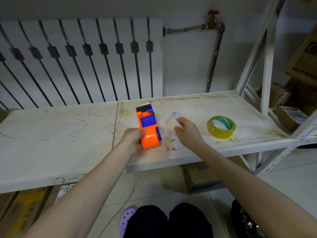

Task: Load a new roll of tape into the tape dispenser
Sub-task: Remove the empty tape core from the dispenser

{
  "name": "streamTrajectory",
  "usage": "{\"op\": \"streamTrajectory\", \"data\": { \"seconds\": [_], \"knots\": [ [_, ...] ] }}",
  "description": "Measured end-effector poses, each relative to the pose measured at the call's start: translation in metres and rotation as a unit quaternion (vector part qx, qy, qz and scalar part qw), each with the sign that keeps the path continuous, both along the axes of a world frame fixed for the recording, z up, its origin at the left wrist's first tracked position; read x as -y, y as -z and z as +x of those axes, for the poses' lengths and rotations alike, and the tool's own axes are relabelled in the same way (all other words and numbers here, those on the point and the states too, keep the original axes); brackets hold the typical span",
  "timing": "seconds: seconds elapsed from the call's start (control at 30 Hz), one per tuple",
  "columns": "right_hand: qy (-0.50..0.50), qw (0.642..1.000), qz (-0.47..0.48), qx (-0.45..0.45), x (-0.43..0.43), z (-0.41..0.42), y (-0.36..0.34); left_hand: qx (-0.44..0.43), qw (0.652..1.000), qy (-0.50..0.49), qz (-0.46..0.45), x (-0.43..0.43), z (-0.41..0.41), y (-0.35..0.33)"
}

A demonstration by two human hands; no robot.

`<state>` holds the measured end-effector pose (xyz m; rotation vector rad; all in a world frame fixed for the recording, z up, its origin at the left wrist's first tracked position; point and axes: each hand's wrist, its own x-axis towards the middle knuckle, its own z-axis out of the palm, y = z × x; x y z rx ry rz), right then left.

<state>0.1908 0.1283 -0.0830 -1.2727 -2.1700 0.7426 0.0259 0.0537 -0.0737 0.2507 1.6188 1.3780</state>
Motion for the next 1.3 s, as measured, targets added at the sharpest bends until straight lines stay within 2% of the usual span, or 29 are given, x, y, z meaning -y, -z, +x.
{"op": "streamTrajectory", "data": {
  "seconds": [0.1, 0.23, 0.37, 0.43, 0.6, 0.67, 0.73, 0.83, 1.0, 1.03, 1.1, 1.13, 1.2, 1.3],
  "knots": [
    [0.030, 0.987, 0.096, 0.124, -0.009, 0.013, 0.010, 0.115, 0.993, -0.002, 0.031, 0.001, 0.001, -0.003],
    [0.018, 0.966, 0.133, 0.220, -0.016, 0.027, 0.022, 0.178, 0.983, 0.006, 0.044, 0.002, 0.006, 0.000],
    [0.028, 0.959, 0.145, 0.242, -0.017, 0.037, 0.028, 0.228, 0.972, -0.019, 0.045, -0.002, 0.008, 0.007],
    [0.030, 0.961, 0.157, 0.225, -0.021, 0.040, 0.031, 0.240, 0.969, -0.034, 0.043, -0.003, 0.009, 0.009],
    [-0.004, 0.965, 0.170, 0.199, -0.023, 0.042, 0.031, 0.214, 0.973, -0.068, 0.045, -0.006, 0.014, 0.021],
    [0.015, 0.961, 0.197, 0.193, -0.024, 0.043, 0.030, 0.158, 0.986, -0.055, 0.018, -0.006, 0.015, 0.025],
    [0.037, 0.955, 0.227, 0.188, -0.028, 0.046, 0.030, 0.049, 0.998, -0.020, -0.016, -0.006, 0.014, 0.026],
    [0.062, 0.952, 0.245, 0.176, -0.032, 0.048, 0.026, -0.112, 0.993, 0.030, -0.023, -0.010, 0.010, 0.023],
    [0.056, 0.957, 0.243, 0.146, -0.035, 0.046, 0.020, -0.202, 0.970, 0.098, -0.091, -0.016, 0.009, 0.016],
    [0.053, 0.961, 0.237, 0.131, -0.036, 0.047, 0.019, -0.279, 0.948, 0.116, -0.102, -0.016, 0.010, 0.016],
    [0.054, 0.967, 0.228, 0.103, -0.042, 0.049, 0.017, -0.462, 0.875, 0.115, -0.092, -0.017, 0.011, 0.013],
    [0.059, 0.969, 0.222, 0.090, -0.047, 0.052, 0.017, -0.524, 0.843, 0.099, -0.069, -0.018, 0.011, 0.012],
    [0.074, 0.973, 0.211, 0.059, -0.056, 0.059, 0.015, -0.583, 0.807, 0.085, -0.038, -0.027, 0.009, 0.009],
    [0.117, 0.975, 0.184, 0.049, -0.072, 0.069, 0.010, -0.618, 0.770, 0.150, -0.051, -0.046, 0.008, 0.009]
  ]
}}
